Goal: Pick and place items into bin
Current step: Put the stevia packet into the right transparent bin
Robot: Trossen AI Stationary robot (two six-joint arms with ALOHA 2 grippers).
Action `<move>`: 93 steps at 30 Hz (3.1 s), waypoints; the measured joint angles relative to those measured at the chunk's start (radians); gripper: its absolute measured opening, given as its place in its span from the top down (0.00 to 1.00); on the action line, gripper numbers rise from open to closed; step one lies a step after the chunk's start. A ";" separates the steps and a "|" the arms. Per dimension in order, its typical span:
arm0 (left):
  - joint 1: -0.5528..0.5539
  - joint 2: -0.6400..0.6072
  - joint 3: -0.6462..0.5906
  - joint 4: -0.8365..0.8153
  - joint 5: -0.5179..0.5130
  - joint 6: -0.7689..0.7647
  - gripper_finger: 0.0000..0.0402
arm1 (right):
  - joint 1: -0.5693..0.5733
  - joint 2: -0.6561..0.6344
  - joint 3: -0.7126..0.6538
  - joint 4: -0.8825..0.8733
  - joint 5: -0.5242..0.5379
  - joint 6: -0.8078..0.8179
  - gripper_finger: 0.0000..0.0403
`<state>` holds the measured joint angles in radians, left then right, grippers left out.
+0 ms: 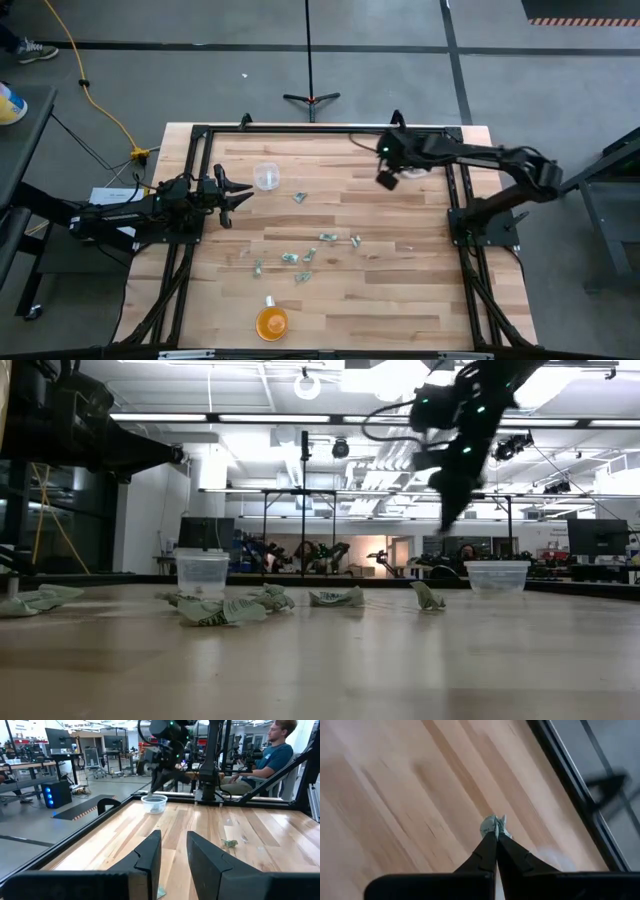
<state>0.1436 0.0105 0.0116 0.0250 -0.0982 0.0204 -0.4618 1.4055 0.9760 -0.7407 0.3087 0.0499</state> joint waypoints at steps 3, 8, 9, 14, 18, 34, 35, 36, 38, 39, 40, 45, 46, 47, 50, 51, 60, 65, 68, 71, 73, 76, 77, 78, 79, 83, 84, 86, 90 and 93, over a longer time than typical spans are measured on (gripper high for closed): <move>0.000 0.000 0.000 0.000 0.000 0.000 0.68 | -0.036 -0.044 -0.007 -0.120 -0.001 0.048 1.00; 0.000 0.000 0.000 0.000 0.000 0.000 0.68 | -0.100 -0.058 -0.047 -0.185 0.018 0.049 1.00; 0.000 0.000 0.000 0.000 0.000 0.000 0.68 | -0.112 -0.058 -0.062 -0.180 0.021 0.041 1.00; 0.000 0.000 0.000 0.000 0.000 0.000 0.68 | -0.169 -0.058 -0.124 -0.148 0.020 0.025 0.99; 0.000 0.000 0.000 0.000 0.000 0.000 0.68 | -0.194 -0.058 -0.152 -0.116 0.050 0.021 0.93; 0.000 0.000 0.000 0.000 0.000 0.000 0.68 | 0.025 -0.042 -0.154 0.451 -0.571 -0.092 0.52; 0.000 0.000 0.000 0.000 0.000 0.000 0.68 | 0.073 -0.032 -0.154 0.468 -0.598 -0.116 0.52; 0.000 0.000 0.000 0.000 0.000 0.000 0.68 | 0.121 -0.018 -0.155 0.484 -0.610 -0.136 0.51; 0.000 0.000 0.000 0.000 0.000 0.000 0.68 | 0.218 0.014 -0.155 0.507 -0.601 -0.170 0.51; 0.000 0.000 0.000 0.000 0.000 0.000 0.68 | 0.263 0.033 -0.155 0.508 -0.591 -0.191 0.51; 0.000 0.000 0.000 0.000 0.000 0.000 0.68 | 0.305 0.055 -0.155 0.510 -0.573 -0.208 0.51; 0.000 0.000 0.000 0.000 0.000 0.000 0.68 | 0.454 0.154 -0.156 0.513 -0.471 -0.205 0.52; 0.000 0.000 0.000 0.000 0.000 0.000 0.68 | 0.472 0.171 -0.156 0.515 -0.469 -0.193 0.52; 0.000 0.000 0.000 0.000 0.000 0.000 0.68 | 0.487 0.188 -0.156 0.519 -0.466 -0.183 0.52; 0.000 0.000 0.000 0.000 0.000 0.000 0.68 | 0.520 0.235 -0.156 0.533 -0.460 -0.177 0.53; 0.000 0.000 0.000 0.000 0.000 0.000 0.68 | 0.528 0.251 -0.156 0.534 -0.446 -0.172 0.53; 0.000 0.000 0.000 0.001 0.000 0.000 0.68 | 0.541 0.308 -0.155 0.550 -0.368 -0.158 0.63; 0.000 0.000 0.000 0.000 0.000 0.000 0.68 | 0.541 0.308 -0.155 0.566 -0.366 -0.160 0.77; 0.000 0.000 0.000 0.000 0.000 0.000 0.68 | 0.541 0.308 -0.154 0.567 -0.365 -0.159 0.87; 0.000 0.000 0.000 0.001 0.000 0.000 0.68 | 0.540 0.307 -0.136 0.541 -0.329 -0.182 0.97; 0.000 0.000 0.000 0.001 0.000 0.000 0.68 | 0.531 0.295 -0.125 0.472 -0.262 -0.208 0.97; 0.000 0.000 0.000 0.001 0.000 0.000 0.68 | 0.490 0.259 -0.114 0.347 -0.123 -0.237 0.94; 0.000 0.000 0.000 0.001 0.000 0.000 0.68 | 0.469 0.241 -0.114 0.304 -0.090 -0.247 0.95; 0.000 0.000 0.000 0.001 0.000 0.000 0.68 | 0.445 0.218 -0.114 0.262 -0.064 -0.251 0.96; 0.000 0.000 0.000 0.001 0.000 0.000 0.68 | 0.416 0.192 -0.114 0.230 -0.049 -0.253 0.98; 0.000 0.000 0.000 0.001 0.000 0.000 0.68 | 0.280 0.072 -0.114 0.157 0.015 -0.262 0.97; 0.000 0.000 0.000 0.001 0.000 0.000 0.68 | 0.243 0.038 -0.114 0.147 0.015 -0.279 0.97; 0.000 0.000 0.000 0.001 0.000 0.000 0.68 | 0.165 -0.031 -0.114 0.123 -0.001 -0.316 0.97; 0.000 0.000 0.000 0.001 0.000 0.000 0.68 | -0.013 -0.126 -0.114 0.071 -0.072 -0.315 0.99; 0.000 0.000 0.000 0.001 0.000 0.000 0.68 | -0.131 -0.145 -0.114 0.037 -0.167 -0.273 0.97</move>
<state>0.1436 0.0105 0.0116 0.0256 -0.0982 0.0208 -0.5932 1.2602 0.8623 -0.7040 0.1412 -0.2235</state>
